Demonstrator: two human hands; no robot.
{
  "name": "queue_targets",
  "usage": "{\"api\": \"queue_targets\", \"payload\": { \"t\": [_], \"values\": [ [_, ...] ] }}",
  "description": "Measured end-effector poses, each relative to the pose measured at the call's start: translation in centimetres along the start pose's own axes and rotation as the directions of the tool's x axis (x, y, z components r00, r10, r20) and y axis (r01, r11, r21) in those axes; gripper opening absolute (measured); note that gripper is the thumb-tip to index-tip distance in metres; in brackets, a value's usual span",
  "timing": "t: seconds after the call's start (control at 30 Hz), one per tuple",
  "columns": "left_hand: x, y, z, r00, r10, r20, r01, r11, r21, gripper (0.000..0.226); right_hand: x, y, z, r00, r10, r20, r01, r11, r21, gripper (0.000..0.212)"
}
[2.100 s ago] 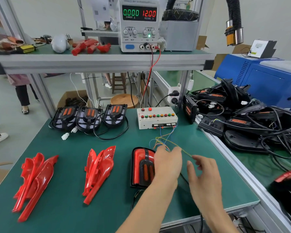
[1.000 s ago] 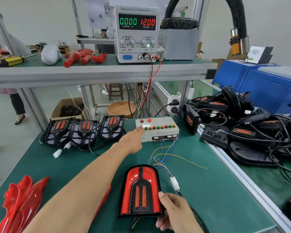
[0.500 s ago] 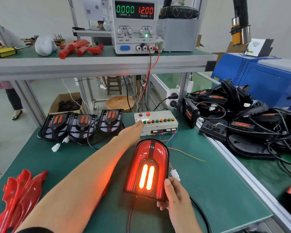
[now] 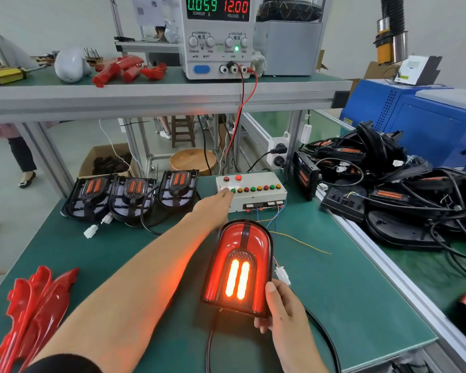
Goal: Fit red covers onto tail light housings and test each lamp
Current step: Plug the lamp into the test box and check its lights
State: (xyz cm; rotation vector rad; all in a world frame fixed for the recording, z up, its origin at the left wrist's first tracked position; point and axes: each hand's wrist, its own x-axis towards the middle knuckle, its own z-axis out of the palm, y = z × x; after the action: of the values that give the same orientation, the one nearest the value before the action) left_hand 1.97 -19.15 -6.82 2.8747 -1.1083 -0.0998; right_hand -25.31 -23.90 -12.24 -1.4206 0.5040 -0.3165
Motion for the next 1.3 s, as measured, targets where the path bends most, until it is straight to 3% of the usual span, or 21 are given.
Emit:
{"api": "queue_targets", "payload": {
  "t": [0.33,0.57,1.07,1.3],
  "values": [
    [0.7,0.1,0.0,1.0,0.016,-0.005,-0.016,0.999,0.029,0.069,-0.1,-0.3,0.1,1.0,-0.002,0.005,0.002,1.0,0.018,0.02],
    [1.8,0.5,0.1,1.0,-0.004,0.02,0.004,1.0,0.009,0.084,-0.1,-0.1,-0.2,1.0,-0.001,0.015,0.0,1.0,0.02,0.024],
    [2.6,0.7,0.3,0.997,-0.046,0.066,0.05,0.997,-0.063,0.083,-0.3,-0.2,-0.2,1.0,0.003,0.007,-0.003,0.999,0.038,0.023],
    [2.9,0.8,0.2,0.997,-0.061,0.051,0.062,0.998,-0.016,0.078,-0.1,-0.1,-0.2,1.0,-0.004,-0.005,0.004,1.0,0.021,0.023]
  ]
}}
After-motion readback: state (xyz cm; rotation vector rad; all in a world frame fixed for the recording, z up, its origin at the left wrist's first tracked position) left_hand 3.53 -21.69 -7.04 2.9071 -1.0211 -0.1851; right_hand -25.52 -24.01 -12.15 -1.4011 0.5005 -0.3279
